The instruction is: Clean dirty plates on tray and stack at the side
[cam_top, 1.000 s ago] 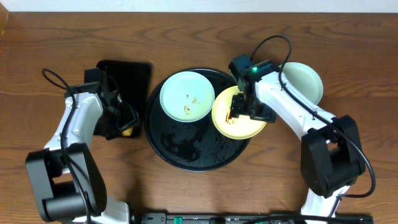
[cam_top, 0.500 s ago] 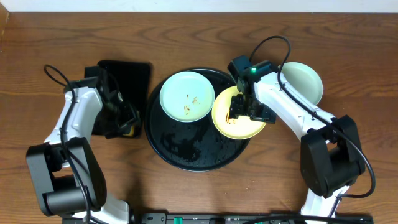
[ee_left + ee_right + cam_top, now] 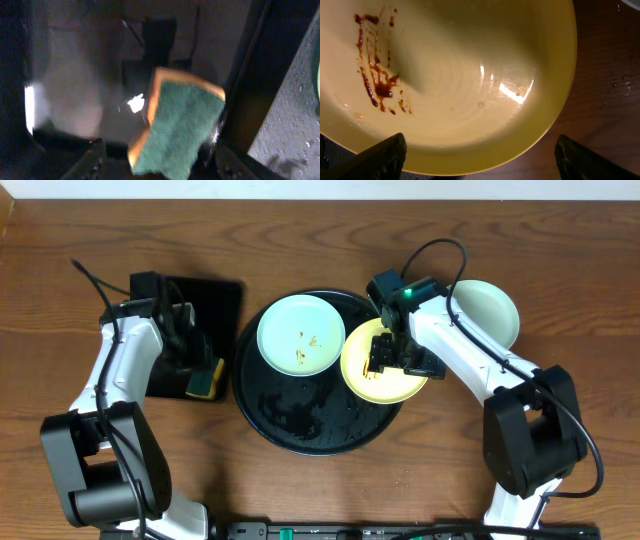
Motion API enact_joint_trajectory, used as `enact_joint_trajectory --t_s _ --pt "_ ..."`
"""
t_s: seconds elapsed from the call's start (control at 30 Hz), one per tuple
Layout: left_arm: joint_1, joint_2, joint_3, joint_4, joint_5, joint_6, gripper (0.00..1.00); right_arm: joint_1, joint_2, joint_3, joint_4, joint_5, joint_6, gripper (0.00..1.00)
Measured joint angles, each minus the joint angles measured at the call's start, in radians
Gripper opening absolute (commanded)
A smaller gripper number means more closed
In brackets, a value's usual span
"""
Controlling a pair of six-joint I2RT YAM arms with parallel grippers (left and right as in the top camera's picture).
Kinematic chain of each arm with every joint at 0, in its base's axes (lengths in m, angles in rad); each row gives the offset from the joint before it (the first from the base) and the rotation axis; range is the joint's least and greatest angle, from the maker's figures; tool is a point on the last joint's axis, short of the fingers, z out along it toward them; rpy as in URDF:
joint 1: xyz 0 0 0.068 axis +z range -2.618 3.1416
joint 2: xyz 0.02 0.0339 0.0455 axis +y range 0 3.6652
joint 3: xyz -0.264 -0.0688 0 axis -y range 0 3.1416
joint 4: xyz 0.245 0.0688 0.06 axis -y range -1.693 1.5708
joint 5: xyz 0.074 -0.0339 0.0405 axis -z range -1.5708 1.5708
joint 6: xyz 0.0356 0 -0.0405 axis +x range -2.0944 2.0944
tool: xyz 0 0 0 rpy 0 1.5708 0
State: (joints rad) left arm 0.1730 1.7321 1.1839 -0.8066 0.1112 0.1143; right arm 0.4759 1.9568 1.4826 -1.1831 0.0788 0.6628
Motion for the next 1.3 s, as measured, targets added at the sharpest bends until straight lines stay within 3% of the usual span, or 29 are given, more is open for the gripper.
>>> enact_joint_trajectory --t_s 0.17,0.37,0.63,0.9,0.97,1.07,1.1,1.3 --pt "0.0 0.0 0.0 0.029 -0.006 0.166 0.79 0.0 0.0 0.0 -0.005 0.0 -0.011 0.94" --pt "0.0 0.0 0.0 0.017 0.013 0.27 0.79 0.0 0.0 0.0 -0.005 0.0 -0.018 0.95" --pt "0.0 0.018 0.0 0.014 0.055 0.314 0.72 0.0 0.0 0.0 -0.006 0.0 -0.02 0.95" --pt "0.0 0.142 0.0 0.012 0.074 0.317 0.71 0.0 0.0 0.0 -0.015 0.0 -0.02 0.95" --pt "0.0 0.151 0.0 0.02 0.074 0.317 0.65 0.0 0.0 0.0 -0.016 0.0 -0.021 0.95" --pt "0.0 0.151 0.0 0.029 0.074 0.316 0.2 0.0 0.0 0.0 -0.017 0.0 -0.021 0.91" --pt "0.0 0.151 0.0 0.03 0.075 0.314 0.13 0.0 0.0 0.0 -0.016 0.0 -0.022 0.91" --pt "0.0 0.151 0.0 0.033 0.077 0.312 0.07 0.0 0.0 0.0 -0.018 0.0 -0.024 0.91"
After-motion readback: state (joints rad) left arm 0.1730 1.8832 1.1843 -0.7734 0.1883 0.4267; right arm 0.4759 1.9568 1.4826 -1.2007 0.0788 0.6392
